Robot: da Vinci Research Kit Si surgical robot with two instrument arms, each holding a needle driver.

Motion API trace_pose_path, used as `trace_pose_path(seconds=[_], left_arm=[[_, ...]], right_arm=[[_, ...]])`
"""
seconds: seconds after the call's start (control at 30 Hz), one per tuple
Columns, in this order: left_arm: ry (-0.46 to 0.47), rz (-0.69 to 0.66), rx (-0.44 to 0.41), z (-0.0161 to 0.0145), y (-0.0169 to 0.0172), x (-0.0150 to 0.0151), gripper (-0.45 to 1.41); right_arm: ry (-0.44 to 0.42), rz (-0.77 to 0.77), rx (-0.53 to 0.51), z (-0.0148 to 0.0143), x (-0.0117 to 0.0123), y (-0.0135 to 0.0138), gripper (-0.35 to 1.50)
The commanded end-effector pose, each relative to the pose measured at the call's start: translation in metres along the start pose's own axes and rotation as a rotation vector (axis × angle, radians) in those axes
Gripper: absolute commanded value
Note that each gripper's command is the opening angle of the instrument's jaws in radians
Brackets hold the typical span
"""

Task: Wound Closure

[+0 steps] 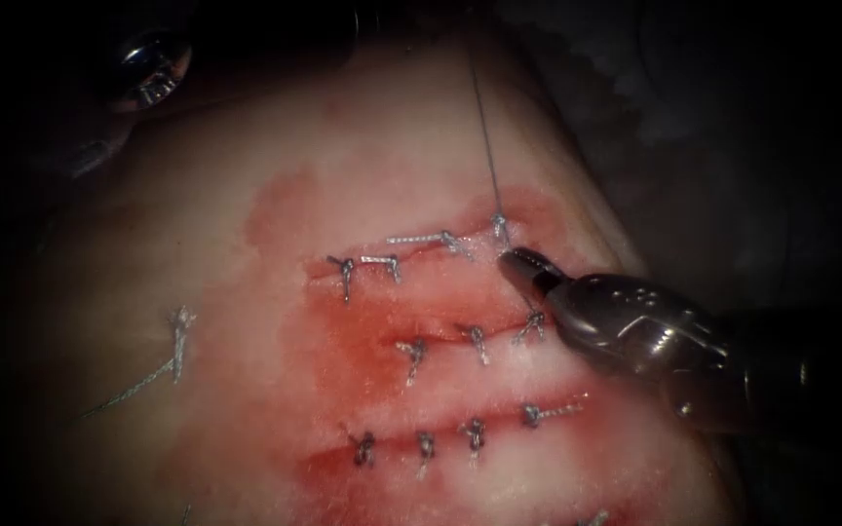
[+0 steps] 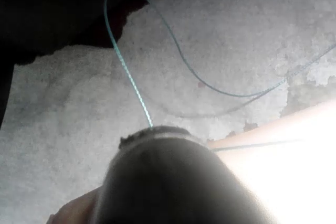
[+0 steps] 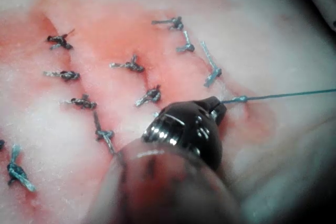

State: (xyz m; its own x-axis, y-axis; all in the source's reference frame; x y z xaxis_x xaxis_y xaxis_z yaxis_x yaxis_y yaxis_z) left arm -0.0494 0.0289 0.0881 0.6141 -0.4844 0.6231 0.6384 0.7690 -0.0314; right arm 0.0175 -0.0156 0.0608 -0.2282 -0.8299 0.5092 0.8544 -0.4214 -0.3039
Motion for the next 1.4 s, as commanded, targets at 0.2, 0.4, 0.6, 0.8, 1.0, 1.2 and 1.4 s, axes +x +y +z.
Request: trace_pose_path(seconds=[0.2,0.4,0.6,0.8,1.0,1.2,1.4], left_arm=[[0.028,0.073,-0.055,0.0008,0.0016,-0.0010,-0.45],[0.037,0.070,-0.066,0.0010,0.0021,-0.0011,-0.45],[0.038,0.067,-0.070,0.0010,0.0023,-0.0011,-0.45],[0.040,0.062,-0.075,0.0009,0.0023,-0.0011,-0.45],[-0.020,-0.068,0.032,-0.0033,0.0020,-0.0051,-0.45],[-0.099,-0.200,0.120,-0.0076,0.0000,-0.0112,-0.45],[-0.138,-0.228,0.174,-0.0101,-0.0025,-0.0150,-0.45]], right_arm=[[-0.005,-0.013,0.009,0.0013,0.0001,0.0008,-0.35],[0.015,-0.023,0.015,0.0009,0.0008,0.0012,-0.35],[0.021,-0.024,0.019,0.0003,0.0011,0.0016,-0.35],[0.008,-0.017,0.030,0.0004,0.0007,0.0015,-0.35],[-0.188,0.045,-0.003,-0.0004,-0.0018,0.0004,0.51],[-0.268,0.057,-0.022,-0.0021,-0.0035,-0.0003,1.23],[-0.279,0.064,-0.040,-0.0047,-0.0041,-0.0009,1.31]])
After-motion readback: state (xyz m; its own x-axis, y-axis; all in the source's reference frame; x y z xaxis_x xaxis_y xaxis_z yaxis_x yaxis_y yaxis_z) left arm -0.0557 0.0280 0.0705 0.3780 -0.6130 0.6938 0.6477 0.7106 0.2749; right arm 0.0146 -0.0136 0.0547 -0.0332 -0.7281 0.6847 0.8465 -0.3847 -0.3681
